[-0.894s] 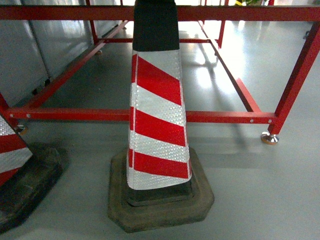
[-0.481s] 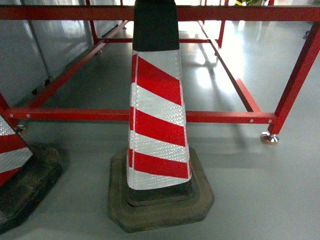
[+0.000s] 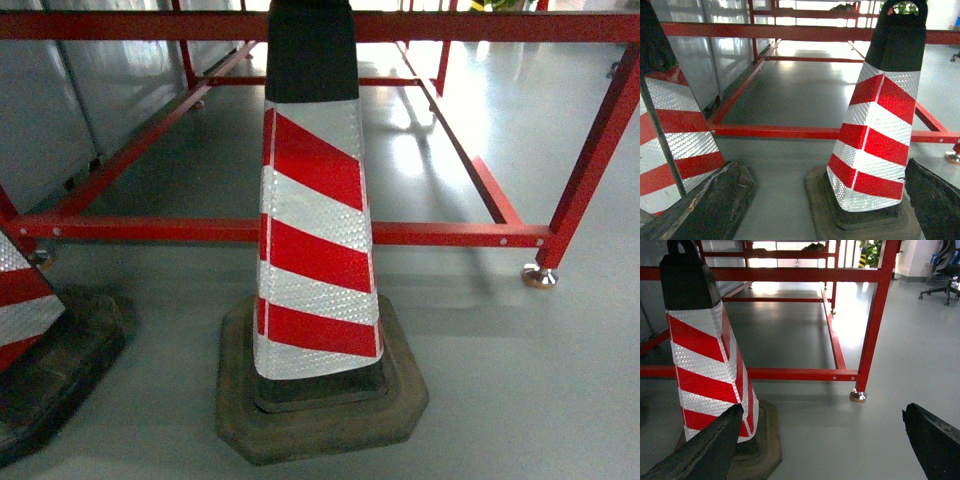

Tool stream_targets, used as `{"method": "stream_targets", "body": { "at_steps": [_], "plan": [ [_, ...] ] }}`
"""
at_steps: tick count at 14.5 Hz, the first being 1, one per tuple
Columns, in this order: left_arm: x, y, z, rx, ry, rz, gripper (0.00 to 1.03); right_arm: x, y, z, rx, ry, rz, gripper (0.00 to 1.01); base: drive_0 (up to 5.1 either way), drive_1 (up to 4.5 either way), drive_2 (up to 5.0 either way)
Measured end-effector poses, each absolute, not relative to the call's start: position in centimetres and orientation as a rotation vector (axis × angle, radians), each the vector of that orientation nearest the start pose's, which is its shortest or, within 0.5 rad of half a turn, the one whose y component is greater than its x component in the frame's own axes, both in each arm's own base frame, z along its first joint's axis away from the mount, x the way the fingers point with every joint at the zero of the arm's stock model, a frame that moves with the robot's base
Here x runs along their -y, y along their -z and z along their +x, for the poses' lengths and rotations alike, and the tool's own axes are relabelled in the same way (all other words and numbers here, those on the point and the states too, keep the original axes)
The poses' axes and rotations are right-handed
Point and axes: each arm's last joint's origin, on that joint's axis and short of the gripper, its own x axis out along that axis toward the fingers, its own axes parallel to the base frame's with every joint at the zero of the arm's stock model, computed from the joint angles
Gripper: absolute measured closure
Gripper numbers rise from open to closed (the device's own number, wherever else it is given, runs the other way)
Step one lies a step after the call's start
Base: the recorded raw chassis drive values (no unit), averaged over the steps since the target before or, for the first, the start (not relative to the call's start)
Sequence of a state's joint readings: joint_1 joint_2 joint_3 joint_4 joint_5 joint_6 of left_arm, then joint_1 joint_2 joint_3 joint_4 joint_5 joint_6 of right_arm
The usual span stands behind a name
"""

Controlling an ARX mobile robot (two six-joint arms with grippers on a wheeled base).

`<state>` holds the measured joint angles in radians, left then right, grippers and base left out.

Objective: Pick blue part to blue bin on bottom shelf

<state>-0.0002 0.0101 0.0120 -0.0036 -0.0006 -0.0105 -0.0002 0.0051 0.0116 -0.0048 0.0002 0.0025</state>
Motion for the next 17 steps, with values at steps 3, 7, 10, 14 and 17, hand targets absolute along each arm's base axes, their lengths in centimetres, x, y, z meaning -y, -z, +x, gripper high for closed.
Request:
{"method": "stream_targets", "body": {
  "at_steps": [3,7,10,14,17],
  "plan": [
    [0.0,-16.65,9.76,-0.002,0.0,-0.01,0.05,0.0,-16.66,9.73,0.002,0.0,0.002,0.03,0.0,0.0,0.0],
    [0.0,-16.65,9.76,-0.002,0.0,-0.01,0.05,0.0,-16.66,9.73,0.002,0.0,0.002,0.03,0.0,0.0,0.0],
    [0.0,-16.65,9.76,-0.002,0.0,-0.01,0.05,0.0,-16.66,9.73,0.001,0.0,0.002,0.03,0.0,0.0,0.0],
    [0.0,-16.62,9.76,-0.005,-0.001,-0.01,0.05,0.0,-16.65,9.73,0.0,0.0,0.002,0.03,0.0,0.0,0.0],
    [0.01,-16.63,9.76,-0.004,0.002,-0.01,0.05,0.0,-16.67,9.73,0.003,0.001,0.002,0.03,0.0,0.0,0.0]
  ]
}}
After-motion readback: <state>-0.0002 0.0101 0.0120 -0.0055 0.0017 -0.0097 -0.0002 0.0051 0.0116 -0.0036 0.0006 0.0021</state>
